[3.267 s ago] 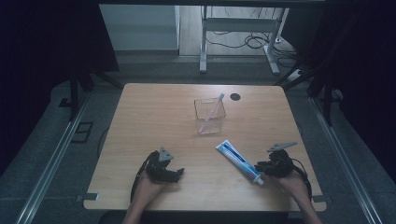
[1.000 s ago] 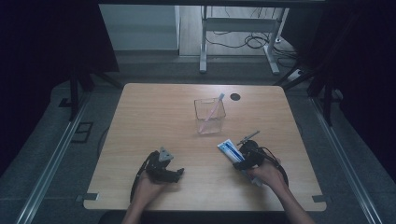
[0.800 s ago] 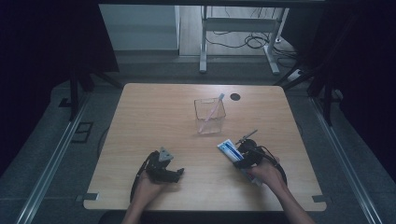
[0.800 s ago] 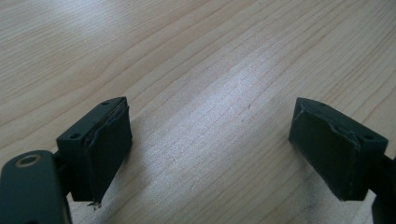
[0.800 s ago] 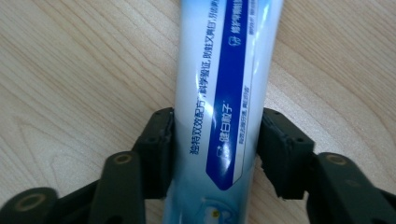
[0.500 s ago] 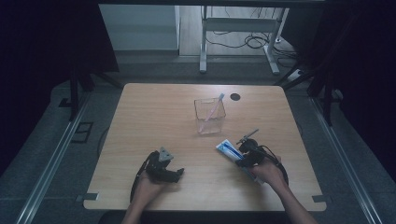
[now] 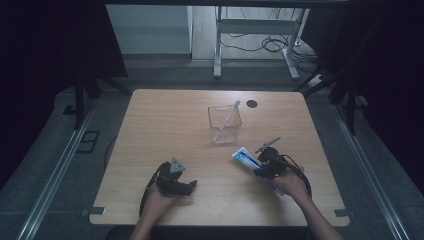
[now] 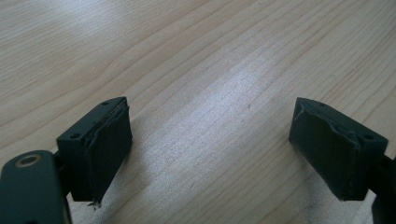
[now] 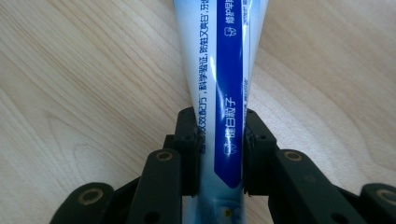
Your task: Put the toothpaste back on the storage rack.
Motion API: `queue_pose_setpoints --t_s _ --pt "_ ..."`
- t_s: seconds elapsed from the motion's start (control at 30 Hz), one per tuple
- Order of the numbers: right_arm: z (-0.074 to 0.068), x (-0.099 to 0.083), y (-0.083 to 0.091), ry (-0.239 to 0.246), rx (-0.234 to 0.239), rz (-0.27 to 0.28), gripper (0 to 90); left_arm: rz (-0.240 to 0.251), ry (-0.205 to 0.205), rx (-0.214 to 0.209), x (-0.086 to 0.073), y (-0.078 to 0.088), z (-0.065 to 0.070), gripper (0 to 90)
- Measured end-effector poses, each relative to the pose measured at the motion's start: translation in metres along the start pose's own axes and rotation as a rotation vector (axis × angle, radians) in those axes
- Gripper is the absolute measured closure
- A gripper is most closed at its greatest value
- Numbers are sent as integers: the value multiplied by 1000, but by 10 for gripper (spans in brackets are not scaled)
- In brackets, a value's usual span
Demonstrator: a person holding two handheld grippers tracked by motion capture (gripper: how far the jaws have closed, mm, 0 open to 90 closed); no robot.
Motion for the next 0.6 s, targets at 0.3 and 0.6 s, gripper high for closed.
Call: queue_pose_setpoints --t_s 0.3,0.6 --pt "1 4 23 10 7 65 720 -3 -4 1 0 0 0 131" --pt "2 10 41 17 -3 110 721 -4 -7 3 0 0 -1 131"
Point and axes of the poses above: each handheld gripper's, and its own axes: y roughly backward along the jaws, x roughly out of its top, z roughly to its right, the point moved 7 cm from there along -y, roughly forward along the jaws, and after that the axes turned 15 degrees about -z, right-handed, at the moved point
